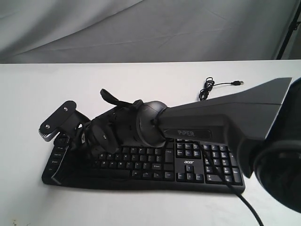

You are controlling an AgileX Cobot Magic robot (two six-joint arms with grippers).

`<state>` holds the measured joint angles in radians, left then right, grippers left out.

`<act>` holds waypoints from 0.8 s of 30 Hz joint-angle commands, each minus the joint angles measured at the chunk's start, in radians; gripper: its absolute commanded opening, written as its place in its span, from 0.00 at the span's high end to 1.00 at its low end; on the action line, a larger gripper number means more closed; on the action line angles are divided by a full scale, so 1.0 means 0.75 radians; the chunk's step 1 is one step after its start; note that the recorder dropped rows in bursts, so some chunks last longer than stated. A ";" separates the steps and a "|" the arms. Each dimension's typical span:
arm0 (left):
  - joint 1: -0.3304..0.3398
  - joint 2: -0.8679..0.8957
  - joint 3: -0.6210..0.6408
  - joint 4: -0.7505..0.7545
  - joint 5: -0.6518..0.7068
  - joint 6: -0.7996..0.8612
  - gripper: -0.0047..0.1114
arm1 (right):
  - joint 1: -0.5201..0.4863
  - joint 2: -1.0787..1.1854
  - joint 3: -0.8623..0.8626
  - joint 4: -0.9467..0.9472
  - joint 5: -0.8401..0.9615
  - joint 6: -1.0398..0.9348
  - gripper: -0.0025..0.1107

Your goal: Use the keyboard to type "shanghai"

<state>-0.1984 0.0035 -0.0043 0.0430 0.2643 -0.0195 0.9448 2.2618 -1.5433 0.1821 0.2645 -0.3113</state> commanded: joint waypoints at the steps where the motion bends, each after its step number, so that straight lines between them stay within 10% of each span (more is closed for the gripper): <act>1: -0.005 -0.005 0.006 0.001 -0.006 -0.004 0.96 | -0.011 -0.002 -0.009 -0.009 -0.031 -0.008 0.98; 24: -0.005 -0.005 0.006 0.001 -0.006 -0.004 0.96 | -0.020 -0.122 0.097 -0.018 -0.106 -0.024 0.98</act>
<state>-0.1984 0.0035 -0.0043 0.0430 0.2643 -0.0195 0.9370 2.2352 -1.5195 0.1781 0.2189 -0.3255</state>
